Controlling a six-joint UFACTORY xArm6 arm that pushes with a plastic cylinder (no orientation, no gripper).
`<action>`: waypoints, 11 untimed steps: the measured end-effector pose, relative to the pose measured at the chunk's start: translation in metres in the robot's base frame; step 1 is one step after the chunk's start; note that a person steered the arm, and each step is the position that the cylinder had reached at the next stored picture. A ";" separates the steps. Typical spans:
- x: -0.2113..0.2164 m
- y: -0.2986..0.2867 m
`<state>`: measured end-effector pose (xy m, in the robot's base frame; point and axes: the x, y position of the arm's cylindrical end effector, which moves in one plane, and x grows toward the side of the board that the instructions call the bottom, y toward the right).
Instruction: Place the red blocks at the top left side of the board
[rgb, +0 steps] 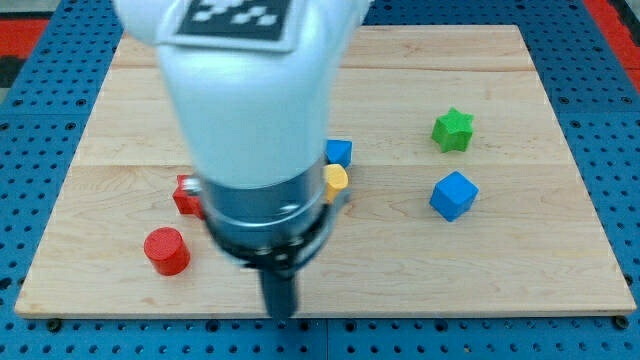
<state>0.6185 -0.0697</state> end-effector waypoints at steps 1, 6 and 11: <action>-0.006 -0.060; -0.095 -0.039; -0.229 -0.140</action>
